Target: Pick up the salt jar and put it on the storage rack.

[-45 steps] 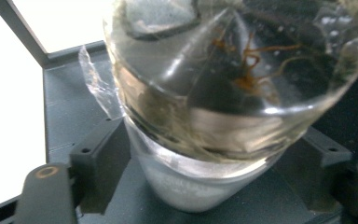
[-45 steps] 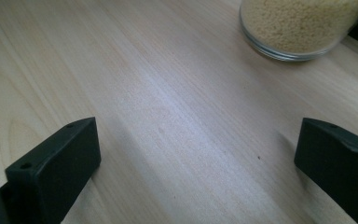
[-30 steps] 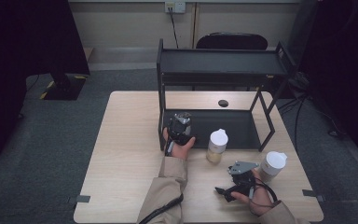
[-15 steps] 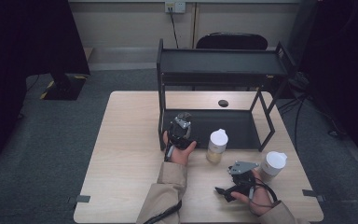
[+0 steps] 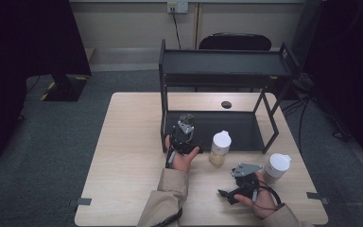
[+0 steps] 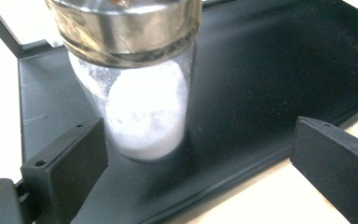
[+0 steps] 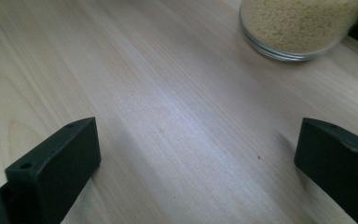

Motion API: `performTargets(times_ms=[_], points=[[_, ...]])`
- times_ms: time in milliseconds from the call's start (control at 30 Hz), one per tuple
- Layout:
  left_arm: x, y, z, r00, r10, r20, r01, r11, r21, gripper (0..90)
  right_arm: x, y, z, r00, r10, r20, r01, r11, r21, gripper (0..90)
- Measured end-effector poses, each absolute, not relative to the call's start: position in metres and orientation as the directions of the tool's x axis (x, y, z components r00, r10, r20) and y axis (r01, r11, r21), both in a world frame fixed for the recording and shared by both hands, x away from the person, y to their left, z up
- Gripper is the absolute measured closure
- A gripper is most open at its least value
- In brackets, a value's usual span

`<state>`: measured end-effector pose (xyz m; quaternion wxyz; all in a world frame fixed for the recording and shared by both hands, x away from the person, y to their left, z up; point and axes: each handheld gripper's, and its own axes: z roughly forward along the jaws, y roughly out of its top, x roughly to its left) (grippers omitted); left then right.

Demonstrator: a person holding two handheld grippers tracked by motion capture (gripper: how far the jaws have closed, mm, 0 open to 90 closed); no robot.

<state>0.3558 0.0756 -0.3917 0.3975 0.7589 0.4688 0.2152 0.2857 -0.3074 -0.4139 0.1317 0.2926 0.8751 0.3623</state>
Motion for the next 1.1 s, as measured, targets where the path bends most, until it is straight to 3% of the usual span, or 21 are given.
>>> performTargets(times_ms=[1100], points=[[0.334,0.103,-0.396,0.55,0.833,-0.061,0.513,-0.279,0.812,4.6,0.286,-0.307,-0.414,-0.794,0.607,-0.019,0.417,0.566,0.711,0.0]])
